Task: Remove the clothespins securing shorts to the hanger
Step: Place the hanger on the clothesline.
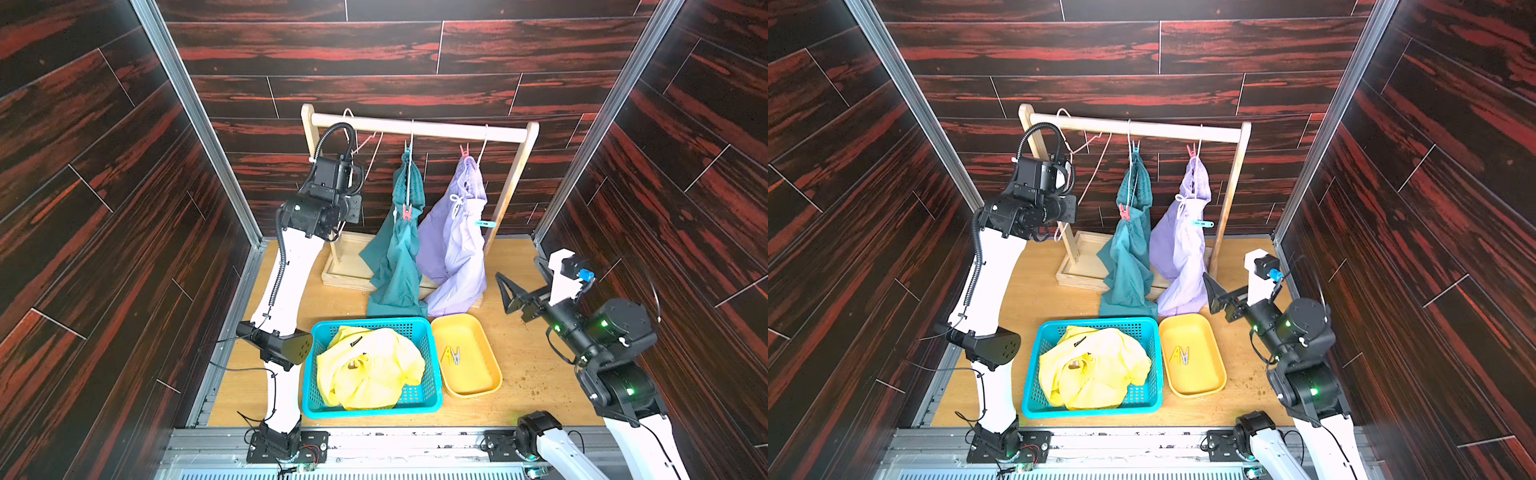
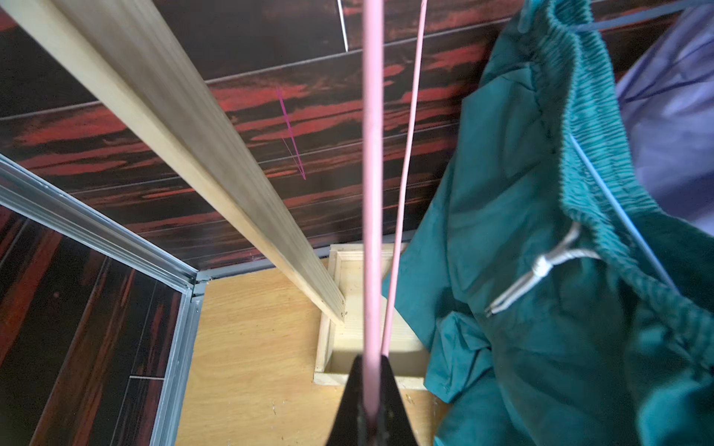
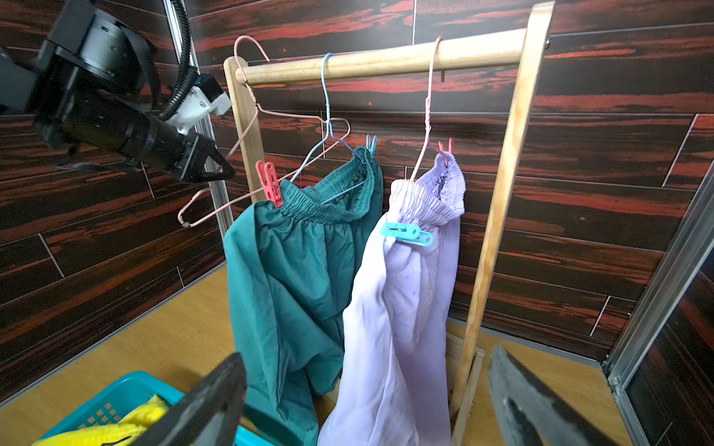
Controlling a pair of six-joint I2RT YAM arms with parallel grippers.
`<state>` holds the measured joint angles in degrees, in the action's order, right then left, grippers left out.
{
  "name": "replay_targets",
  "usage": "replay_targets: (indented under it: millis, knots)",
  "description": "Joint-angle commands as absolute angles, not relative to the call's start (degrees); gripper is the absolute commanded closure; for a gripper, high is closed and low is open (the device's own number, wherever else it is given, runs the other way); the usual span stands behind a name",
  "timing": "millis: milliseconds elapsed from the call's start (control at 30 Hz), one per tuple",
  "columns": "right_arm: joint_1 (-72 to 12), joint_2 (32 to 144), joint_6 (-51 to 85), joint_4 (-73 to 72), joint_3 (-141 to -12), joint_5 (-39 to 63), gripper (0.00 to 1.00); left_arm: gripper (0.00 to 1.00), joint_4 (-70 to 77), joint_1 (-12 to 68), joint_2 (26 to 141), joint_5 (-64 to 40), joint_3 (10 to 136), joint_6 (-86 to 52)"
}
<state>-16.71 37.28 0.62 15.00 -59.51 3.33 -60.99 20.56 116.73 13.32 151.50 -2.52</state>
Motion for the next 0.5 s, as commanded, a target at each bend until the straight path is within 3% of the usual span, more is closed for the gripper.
replay_targets:
  millis: [0,467]
  knots:
    - [-16.65,36.06,1.89,16.82,-58.88,2.91,0.02,1.0,-57.17,19.62,116.73,14.84,150.89,-2.05]
    - [-16.61,36.01,4.69,17.24,-58.45,3.95,0.02,1.0,-55.47,16.52,120.59,10.49,150.87,-4.48]
